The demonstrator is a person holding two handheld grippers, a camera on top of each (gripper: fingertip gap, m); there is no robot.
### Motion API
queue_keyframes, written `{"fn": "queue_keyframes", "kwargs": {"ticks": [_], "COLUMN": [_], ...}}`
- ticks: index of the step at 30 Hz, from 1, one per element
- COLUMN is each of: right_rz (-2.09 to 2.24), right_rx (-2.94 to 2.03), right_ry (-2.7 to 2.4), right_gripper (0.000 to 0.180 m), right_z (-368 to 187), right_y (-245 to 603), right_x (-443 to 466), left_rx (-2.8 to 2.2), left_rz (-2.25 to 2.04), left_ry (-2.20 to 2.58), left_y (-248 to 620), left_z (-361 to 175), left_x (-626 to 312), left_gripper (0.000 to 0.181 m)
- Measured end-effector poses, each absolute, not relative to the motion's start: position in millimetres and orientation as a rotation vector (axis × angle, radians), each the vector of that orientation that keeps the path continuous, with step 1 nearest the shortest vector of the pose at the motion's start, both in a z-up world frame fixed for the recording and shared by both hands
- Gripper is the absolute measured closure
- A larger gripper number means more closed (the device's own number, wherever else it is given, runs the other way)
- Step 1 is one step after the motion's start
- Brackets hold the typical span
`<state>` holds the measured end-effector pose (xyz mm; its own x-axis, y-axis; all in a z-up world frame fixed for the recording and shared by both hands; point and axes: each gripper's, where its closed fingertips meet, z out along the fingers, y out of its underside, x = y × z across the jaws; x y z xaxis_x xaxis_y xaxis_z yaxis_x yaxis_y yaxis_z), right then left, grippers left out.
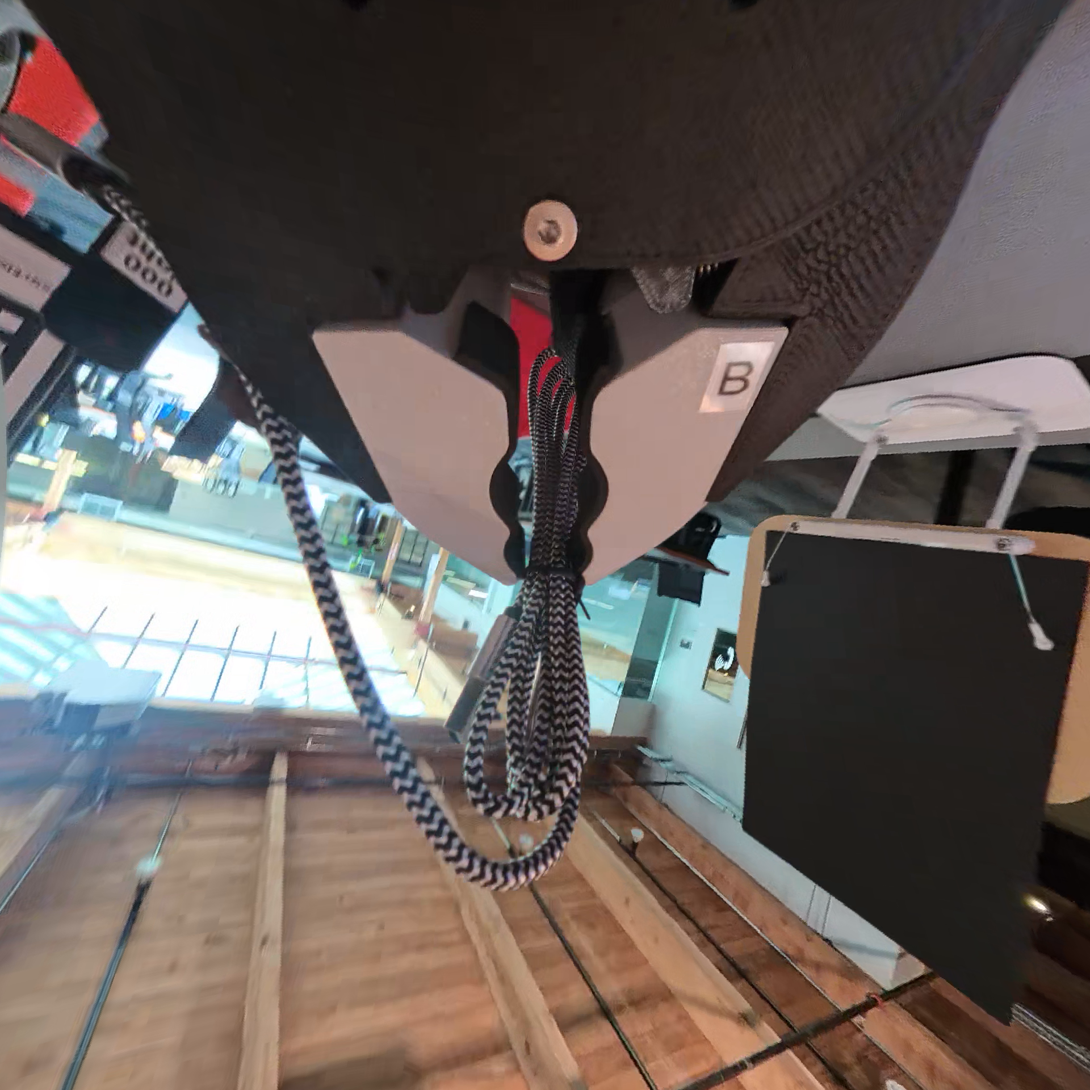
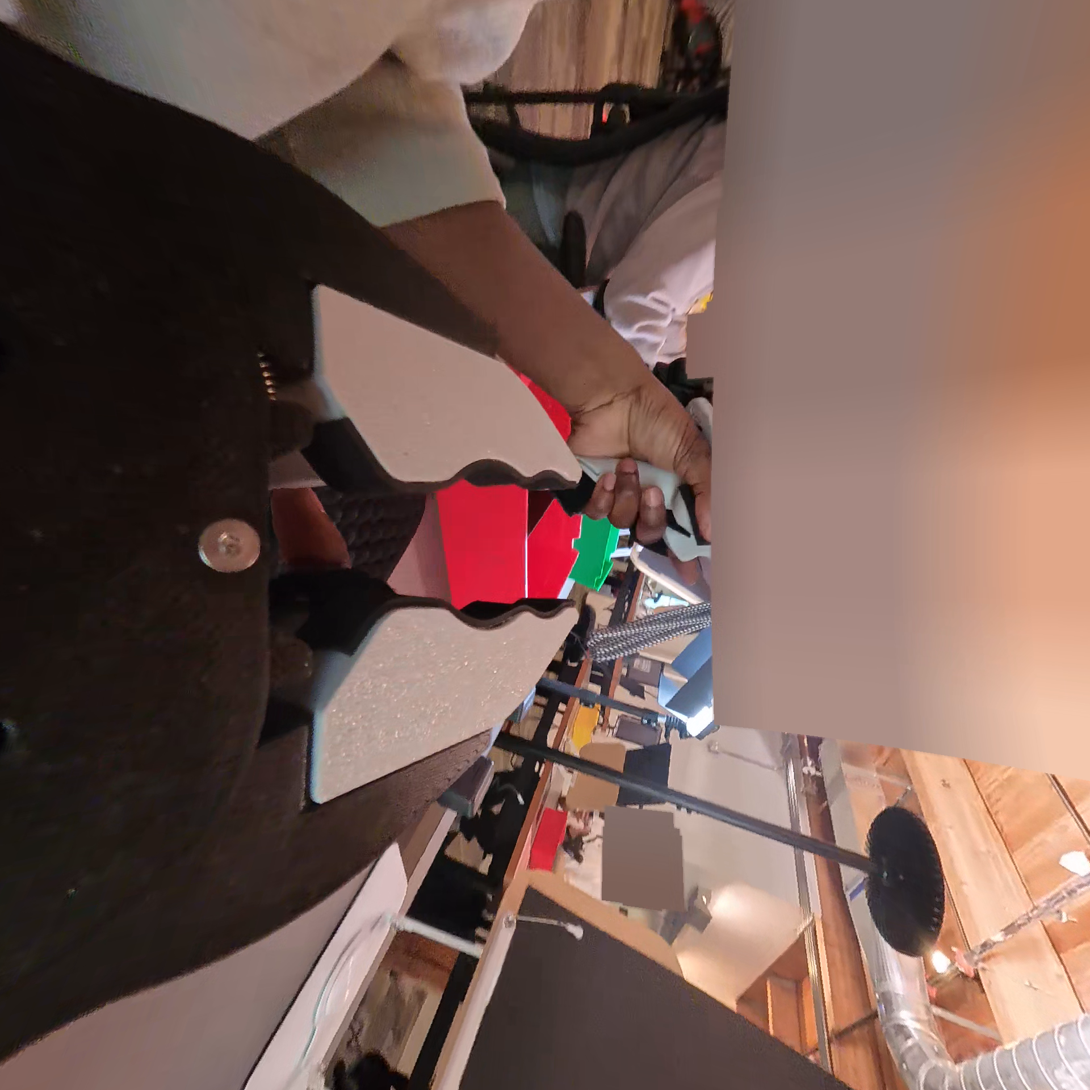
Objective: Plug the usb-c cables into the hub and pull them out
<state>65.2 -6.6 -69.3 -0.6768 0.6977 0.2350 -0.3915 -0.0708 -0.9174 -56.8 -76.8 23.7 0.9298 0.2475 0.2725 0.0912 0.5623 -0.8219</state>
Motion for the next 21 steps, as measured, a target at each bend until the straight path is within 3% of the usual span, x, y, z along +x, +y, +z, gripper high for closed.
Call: {"fn": "queue_keyframes", "kwargs": {"ticks": [13, 21], "right_rz": [2.140, 2.231], "right_rx": [-0.426, -0.483], "right_ry": [-1.378, -1.431], "right_gripper": [0.142, 0.153], "right_z": [-47.1, -39.7], "right_y": [-64.8, -72.2], "right_x": [64.2, 52.8], "left_rx": [-0.914, -0.933], "left_rz": [0.502, 0.524], "left_ry": [-0.477, -0.454], "left_y": [-80.1, -73.6], "left_z": [24.1, 23.0], "left_x": [-72.9, -70.8], "left_gripper": [0.166, 0.166]}}
